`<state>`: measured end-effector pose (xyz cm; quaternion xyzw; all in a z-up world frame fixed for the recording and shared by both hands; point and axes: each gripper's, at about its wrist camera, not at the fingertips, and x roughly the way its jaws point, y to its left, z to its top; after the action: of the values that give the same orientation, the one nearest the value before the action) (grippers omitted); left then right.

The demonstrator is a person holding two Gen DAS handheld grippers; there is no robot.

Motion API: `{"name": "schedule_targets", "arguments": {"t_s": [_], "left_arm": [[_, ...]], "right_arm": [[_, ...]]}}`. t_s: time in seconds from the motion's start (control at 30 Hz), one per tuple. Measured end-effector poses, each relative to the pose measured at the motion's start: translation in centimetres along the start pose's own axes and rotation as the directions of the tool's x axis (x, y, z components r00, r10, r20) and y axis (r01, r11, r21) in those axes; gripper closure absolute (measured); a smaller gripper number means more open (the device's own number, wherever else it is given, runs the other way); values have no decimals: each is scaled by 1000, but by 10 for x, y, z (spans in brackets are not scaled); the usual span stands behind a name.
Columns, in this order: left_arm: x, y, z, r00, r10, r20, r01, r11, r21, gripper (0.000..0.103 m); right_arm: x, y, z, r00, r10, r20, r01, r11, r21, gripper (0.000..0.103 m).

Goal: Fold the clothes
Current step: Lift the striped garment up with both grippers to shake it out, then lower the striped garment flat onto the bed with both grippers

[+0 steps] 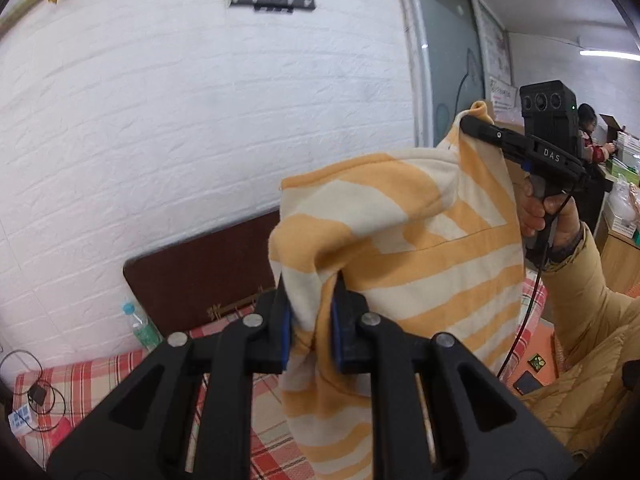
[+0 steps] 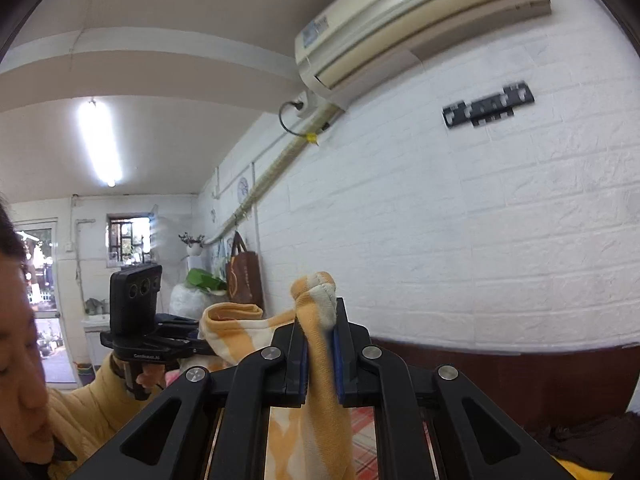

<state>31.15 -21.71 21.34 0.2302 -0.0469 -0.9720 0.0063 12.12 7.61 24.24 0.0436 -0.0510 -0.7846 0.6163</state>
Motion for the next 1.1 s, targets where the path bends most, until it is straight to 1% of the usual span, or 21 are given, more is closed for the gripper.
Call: {"name": "schedule_targets", "arguments": {"t_s": [0.07,0.1,0.17,0.2,0.27,0.33,0.37,0.4,0.43,0.47,0.5,0.53,0.57,0.6,0.63,0.67,0.73,0.87,1.0,1.07,1.1], "left_arm": [[44,22,-12,995,26,-95,-29,999,-30,85],[69,32,-19,988,43,-149,-50,998,-42,85],[130,54,-47,958,102,-267,-113,993,-26,85],[159,64,-62,937,140,-319,-151,989,-9,85],[217,83,-93,883,214,-418,-222,974,30,84],[267,103,-137,825,214,-524,-250,968,3,84],[291,113,-159,791,211,-574,-264,964,-10,85],[316,123,-181,755,205,-622,-279,960,-22,85],[341,134,-203,717,198,-668,-295,955,-33,85],[346,138,-215,715,179,-676,-294,954,-58,85],[351,143,-227,713,159,-683,-293,952,-84,84],[354,145,-228,720,140,-680,-284,953,-105,84],[356,148,-228,727,120,-676,-275,953,-126,85],[355,149,-226,738,107,-666,-259,957,-134,84],[354,150,-225,749,93,-656,-243,960,-141,84],[353,153,-224,752,85,-654,-237,960,-148,84],[352,158,-220,758,58,-649,-226,958,-178,84],[351,160,-219,767,28,-640,-216,952,-217,84],[354,163,-221,767,15,-642,-223,943,-245,84],[354,163,-221,768,12,-640,-225,941,-252,84],[353,163,-221,769,12,-639,-225,941,-253,84]], "right_arm": [[40,-31,-22,995,-39,-95,43,998,43,94],[62,-48,-35,987,-56,-148,67,995,70,95],[108,-81,-66,961,-90,-262,121,987,105,94],[132,-97,-85,938,-124,-322,165,981,103,95],[178,-122,-126,886,-181,-427,234,969,74,94],[224,-144,-172,813,-230,-535,291,956,31,89],[240,-158,-194,781,-203,-591,312,946,89,84],[253,-174,-216,755,-139,-641,328,926,185,80],[257,-185,-231,748,-106,-655,341,908,242,77],[255,-192,-242,753,-93,-651,350,894,278,71],[250,-194,-251,740,-129,-660,372,896,242,66],[241,-195,-259,712,-181,-678,401,898,181,54],[228,-198,-266,698,-183,-692,411,894,178,51],[213,-202,-273,693,-160,-703,409,890,201,50],[198,-204,-279,687,-146,-712,413,884,218,45],[183,-204,-285,674,-147,-724,425,879,217,35],[153,-201,-300,642,-159,-750,449,871,200,30],[114,-182,-324,597,-151,-788,446,879,170,30],[107,-170,-335,556,-186,-810,443,891,99,32],[107,-167,-340,537,-202,-819,447,892,73,48],[107,-166,-343,528,-210,-823,448,892,59,54]]}}
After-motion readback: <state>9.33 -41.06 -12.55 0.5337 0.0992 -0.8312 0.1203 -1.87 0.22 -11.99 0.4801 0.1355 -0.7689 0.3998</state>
